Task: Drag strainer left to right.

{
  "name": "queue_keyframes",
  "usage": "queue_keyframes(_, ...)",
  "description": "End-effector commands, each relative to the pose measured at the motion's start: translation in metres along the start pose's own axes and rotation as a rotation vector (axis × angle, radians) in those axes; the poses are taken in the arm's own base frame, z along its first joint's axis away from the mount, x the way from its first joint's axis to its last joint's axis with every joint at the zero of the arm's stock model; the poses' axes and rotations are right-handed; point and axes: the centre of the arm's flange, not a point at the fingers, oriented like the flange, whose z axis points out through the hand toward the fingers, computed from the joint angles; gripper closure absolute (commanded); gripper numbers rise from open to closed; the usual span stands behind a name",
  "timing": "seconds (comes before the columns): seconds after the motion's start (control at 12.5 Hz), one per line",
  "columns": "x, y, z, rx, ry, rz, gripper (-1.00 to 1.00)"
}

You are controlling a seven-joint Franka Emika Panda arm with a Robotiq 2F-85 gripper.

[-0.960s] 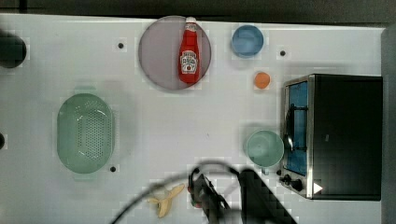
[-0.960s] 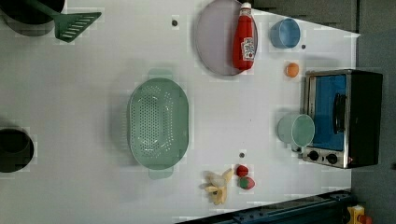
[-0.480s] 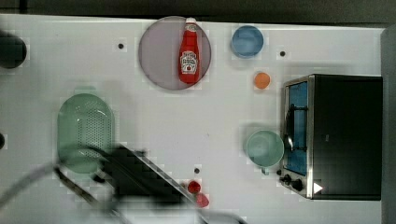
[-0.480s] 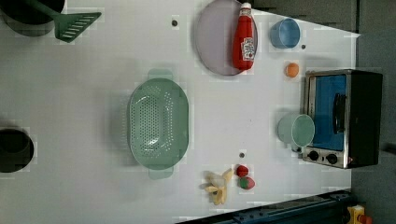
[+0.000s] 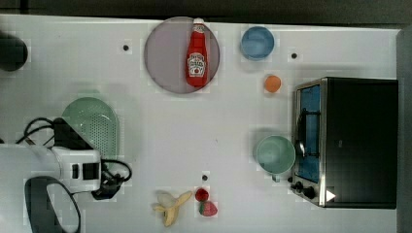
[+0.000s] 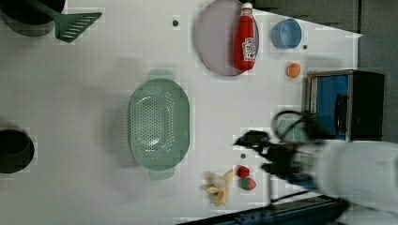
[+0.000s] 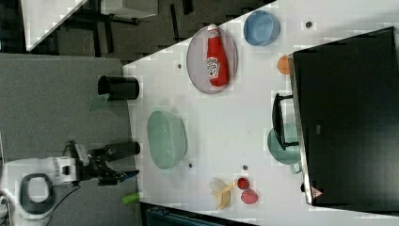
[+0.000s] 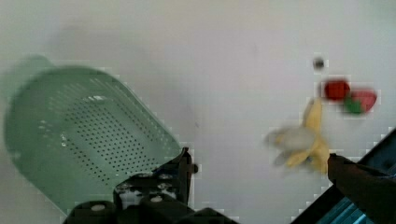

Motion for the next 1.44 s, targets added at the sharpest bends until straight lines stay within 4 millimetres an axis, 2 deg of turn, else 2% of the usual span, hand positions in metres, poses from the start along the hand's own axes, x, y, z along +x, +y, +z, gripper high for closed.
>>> queue_keyframes(0.08, 0.002, -0.033, 0.015, 0.086, -0.051, 0.337, -1.0)
queue_keyframes(0.48, 0.001, -0.076, 0.121, 0.035, -0.196, 0.612, -1.0)
queue_keyframes(0.8, 0.002, -0.097, 0.189, 0.073, -0.24, 0.653, -1.0)
queue_keyframes(1.2, 0.019, -0.097, 0.248, 0.067, -0.244, 0.676, -1.0)
queue_keyframes(1.44, 0.033, -0.091, 0.259, 0.064, -0.234, 0.705, -1.0)
